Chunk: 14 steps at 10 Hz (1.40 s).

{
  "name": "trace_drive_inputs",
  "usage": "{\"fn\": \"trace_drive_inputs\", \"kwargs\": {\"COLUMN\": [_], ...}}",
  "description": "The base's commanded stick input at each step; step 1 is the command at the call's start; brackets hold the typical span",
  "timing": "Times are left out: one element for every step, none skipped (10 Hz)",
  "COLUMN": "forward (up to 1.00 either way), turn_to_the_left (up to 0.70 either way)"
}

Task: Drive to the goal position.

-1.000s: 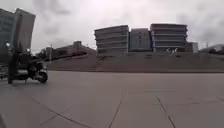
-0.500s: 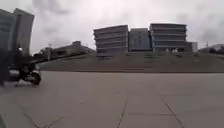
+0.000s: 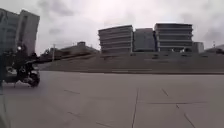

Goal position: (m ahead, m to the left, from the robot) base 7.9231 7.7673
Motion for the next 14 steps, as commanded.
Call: {"fn": "trace_drive_inputs", "kwargs": {"forward": [0.7, 0.7, 0.7, 0.7, 0.7, 0.7, 0.7, 0.7, 0.7, 0.7, 0.7, 0.7, 0.7, 0.7], "turn_to_the_left": [0.0, 0.0, 0.0, 0.0, 0.0, 0.0, 0.0, 0.0, 0.14, 0.14, 0.14, 0.14, 0.14, 0.14]}}
